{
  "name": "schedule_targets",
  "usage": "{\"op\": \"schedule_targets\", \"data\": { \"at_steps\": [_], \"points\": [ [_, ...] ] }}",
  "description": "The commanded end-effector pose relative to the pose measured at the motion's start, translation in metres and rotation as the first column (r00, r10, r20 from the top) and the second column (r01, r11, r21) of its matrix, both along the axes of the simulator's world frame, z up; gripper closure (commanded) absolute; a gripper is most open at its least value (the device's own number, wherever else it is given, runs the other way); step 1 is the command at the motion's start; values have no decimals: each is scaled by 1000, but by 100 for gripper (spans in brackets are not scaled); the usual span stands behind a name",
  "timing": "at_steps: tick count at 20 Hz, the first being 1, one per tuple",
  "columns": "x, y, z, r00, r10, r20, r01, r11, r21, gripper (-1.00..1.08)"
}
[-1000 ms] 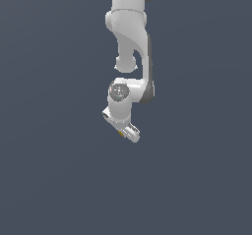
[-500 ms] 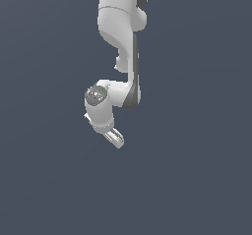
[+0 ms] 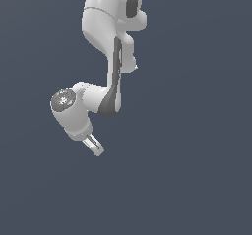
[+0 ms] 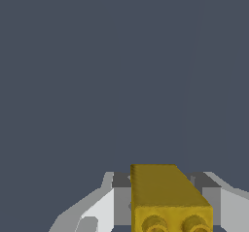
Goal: Pick up the object and move it to a goal position.
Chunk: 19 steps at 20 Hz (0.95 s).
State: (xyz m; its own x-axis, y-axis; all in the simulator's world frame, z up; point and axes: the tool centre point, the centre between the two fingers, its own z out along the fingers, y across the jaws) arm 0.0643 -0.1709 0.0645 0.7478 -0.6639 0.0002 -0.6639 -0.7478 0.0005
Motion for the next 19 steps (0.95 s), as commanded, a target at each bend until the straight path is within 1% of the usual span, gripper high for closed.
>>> {"op": "schedule_targets", "data": {
  "at_steps": [1, 5, 9, 19],
  "points": [
    [9, -16, 4, 1000, 1, 0, -1, 1000, 0, 108],
    [19, -34, 9, 1000, 1, 0, -1, 1000, 0, 108],
    [26, -46, 12, 1000, 1, 0, -1, 1000, 0, 108],
    [33, -57, 15, 1000, 1, 0, -1, 1000, 1, 108]
  ]
}}
